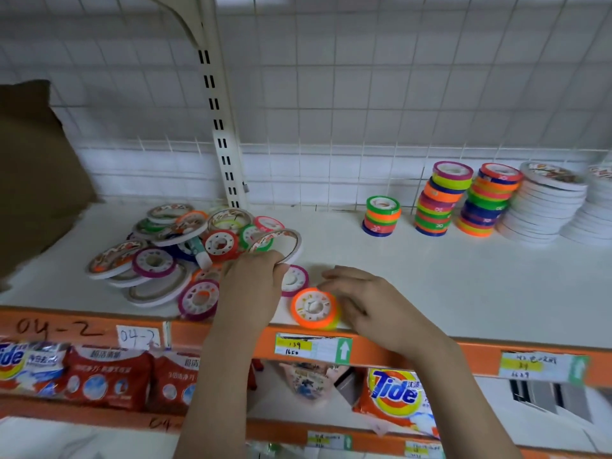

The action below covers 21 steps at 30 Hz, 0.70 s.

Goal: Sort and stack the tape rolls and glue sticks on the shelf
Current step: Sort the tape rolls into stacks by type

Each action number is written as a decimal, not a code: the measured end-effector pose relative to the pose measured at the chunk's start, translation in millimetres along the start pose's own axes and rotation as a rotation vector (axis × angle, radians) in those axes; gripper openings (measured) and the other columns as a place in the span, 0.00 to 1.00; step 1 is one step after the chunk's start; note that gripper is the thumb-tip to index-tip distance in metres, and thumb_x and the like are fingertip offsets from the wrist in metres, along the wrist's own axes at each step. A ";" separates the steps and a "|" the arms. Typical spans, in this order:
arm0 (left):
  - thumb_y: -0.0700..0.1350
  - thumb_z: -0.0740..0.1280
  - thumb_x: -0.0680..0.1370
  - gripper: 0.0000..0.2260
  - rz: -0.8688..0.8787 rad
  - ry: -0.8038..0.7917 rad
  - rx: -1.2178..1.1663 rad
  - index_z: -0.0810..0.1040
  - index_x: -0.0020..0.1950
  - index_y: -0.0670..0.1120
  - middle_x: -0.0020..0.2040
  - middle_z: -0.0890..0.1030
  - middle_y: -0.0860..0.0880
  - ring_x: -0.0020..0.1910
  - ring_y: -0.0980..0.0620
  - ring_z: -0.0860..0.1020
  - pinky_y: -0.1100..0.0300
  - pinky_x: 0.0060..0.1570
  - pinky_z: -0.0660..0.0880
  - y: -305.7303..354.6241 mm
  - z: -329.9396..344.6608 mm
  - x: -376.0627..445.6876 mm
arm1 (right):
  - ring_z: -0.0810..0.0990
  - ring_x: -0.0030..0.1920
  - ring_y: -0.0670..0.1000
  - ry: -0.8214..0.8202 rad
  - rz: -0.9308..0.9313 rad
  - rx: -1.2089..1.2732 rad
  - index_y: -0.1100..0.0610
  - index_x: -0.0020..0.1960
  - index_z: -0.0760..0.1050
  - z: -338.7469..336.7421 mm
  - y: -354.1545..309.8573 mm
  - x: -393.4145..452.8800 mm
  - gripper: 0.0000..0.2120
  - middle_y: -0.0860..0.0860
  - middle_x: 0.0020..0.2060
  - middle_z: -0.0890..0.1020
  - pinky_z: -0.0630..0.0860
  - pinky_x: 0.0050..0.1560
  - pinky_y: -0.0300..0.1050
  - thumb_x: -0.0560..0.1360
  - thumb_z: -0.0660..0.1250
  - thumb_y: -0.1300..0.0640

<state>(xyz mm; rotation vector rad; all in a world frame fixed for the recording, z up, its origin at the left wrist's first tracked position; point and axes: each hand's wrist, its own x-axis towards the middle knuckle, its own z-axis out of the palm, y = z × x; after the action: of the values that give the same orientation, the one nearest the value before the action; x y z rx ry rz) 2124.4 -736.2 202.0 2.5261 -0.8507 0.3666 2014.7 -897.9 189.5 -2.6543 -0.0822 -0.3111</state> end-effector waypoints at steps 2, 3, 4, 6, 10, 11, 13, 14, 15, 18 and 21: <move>0.48 0.59 0.80 0.11 -0.010 0.022 -0.007 0.78 0.54 0.45 0.47 0.80 0.47 0.49 0.46 0.76 0.53 0.48 0.69 -3.8 -3.5 -5.4 | 0.66 0.69 0.44 -0.035 0.002 0.022 0.51 0.62 0.77 3.4 -2.2 -1.2 0.20 0.46 0.68 0.71 0.60 0.66 0.30 0.72 0.58 0.62; 0.48 0.59 0.80 0.11 -0.017 0.025 -0.002 0.78 0.54 0.46 0.47 0.80 0.47 0.49 0.46 0.76 0.54 0.48 0.69 -5.6 -5.1 -7.8 | 0.66 0.69 0.43 -0.049 0.001 0.033 0.50 0.61 0.78 5.1 -1.9 -1.8 0.20 0.45 0.68 0.70 0.60 0.66 0.30 0.72 0.60 0.63; 0.49 0.58 0.81 0.11 -0.023 0.024 0.006 0.77 0.55 0.46 0.47 0.80 0.48 0.50 0.47 0.76 0.54 0.49 0.68 -7.6 -6.4 -10.0 | 0.65 0.69 0.42 -0.059 -0.003 0.043 0.49 0.60 0.78 6.3 -1.2 -2.2 0.21 0.44 0.69 0.69 0.60 0.67 0.30 0.71 0.62 0.64; 0.49 0.57 0.81 0.12 -0.028 0.024 0.028 0.77 0.56 0.46 0.49 0.80 0.48 0.51 0.47 0.76 0.54 0.51 0.67 -9.8 -8.9 -13.2 | 0.65 0.68 0.40 -0.079 -0.012 0.063 0.47 0.60 0.78 6.6 0.1 -2.7 0.20 0.41 0.69 0.68 0.61 0.66 0.31 0.71 0.63 0.61; 0.48 0.58 0.81 0.11 -0.029 0.039 0.030 0.77 0.56 0.46 0.49 0.80 0.48 0.51 0.48 0.76 0.55 0.49 0.67 -7.4 -12.5 -13.2 | 0.69 0.64 0.40 -0.069 -0.017 0.082 0.49 0.58 0.78 7.9 2.8 -2.9 0.12 0.42 0.68 0.69 0.63 0.63 0.29 0.75 0.67 0.53; 0.48 0.58 0.81 0.11 -0.030 0.036 0.023 0.77 0.56 0.46 0.49 0.80 0.48 0.51 0.48 0.76 0.55 0.49 0.67 -5.6 -12.8 -12.2 | 0.70 0.64 0.42 -0.069 -0.018 0.076 0.50 0.58 0.78 9.2 3.7 -3.0 0.12 0.44 0.67 0.70 0.64 0.63 0.31 0.76 0.66 0.52; 0.48 0.58 0.81 0.11 -0.028 0.025 -0.004 0.77 0.56 0.45 0.49 0.80 0.47 0.51 0.46 0.76 0.54 0.50 0.69 -1.3 -12.4 -9.6 | 0.72 0.62 0.47 -0.058 -0.007 0.060 0.54 0.60 0.76 10.8 6.2 -4.3 0.12 0.48 0.64 0.71 0.66 0.63 0.35 0.77 0.65 0.54; 0.47 0.59 0.81 0.11 -0.022 0.025 -0.019 0.78 0.55 0.44 0.48 0.80 0.46 0.50 0.45 0.76 0.53 0.50 0.71 1.2 -11.8 -8.4 | 0.73 0.61 0.49 -0.043 0.011 0.054 0.56 0.60 0.75 10.1 8.1 -5.6 0.12 0.50 0.62 0.71 0.66 0.61 0.35 0.78 0.64 0.55; 0.47 0.59 0.80 0.11 -0.012 0.025 -0.030 0.78 0.54 0.43 0.48 0.80 0.46 0.50 0.45 0.76 0.52 0.49 0.71 3.7 -10.7 -7.1 | 0.73 0.59 0.49 -0.020 0.031 0.043 0.57 0.60 0.74 8.6 10.5 -7.3 0.12 0.51 0.61 0.71 0.66 0.59 0.33 0.78 0.63 0.56; 0.47 0.59 0.80 0.10 0.017 0.015 -0.027 0.78 0.52 0.44 0.46 0.80 0.46 0.48 0.44 0.76 0.53 0.48 0.71 10.7 -5.6 -2.5 | 0.74 0.56 0.50 0.086 0.064 0.022 0.60 0.59 0.73 1.8 21.3 -12.9 0.11 0.52 0.57 0.70 0.63 0.56 0.30 0.78 0.63 0.58; 0.47 0.60 0.80 0.10 0.048 0.017 -0.037 0.78 0.49 0.44 0.44 0.80 0.46 0.47 0.44 0.77 0.53 0.45 0.71 17.5 0.6 3.3 | 0.75 0.55 0.51 0.192 0.104 0.010 0.61 0.57 0.74 -6.7 34.3 -16.1 0.10 0.53 0.56 0.71 0.63 0.56 0.30 0.76 0.63 0.62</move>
<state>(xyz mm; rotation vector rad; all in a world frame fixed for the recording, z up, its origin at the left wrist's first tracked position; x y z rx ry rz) 2116.0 -750.5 208.4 2.4691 -0.9051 0.3833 2001.5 -931.6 176.4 -2.5929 0.1153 -0.5270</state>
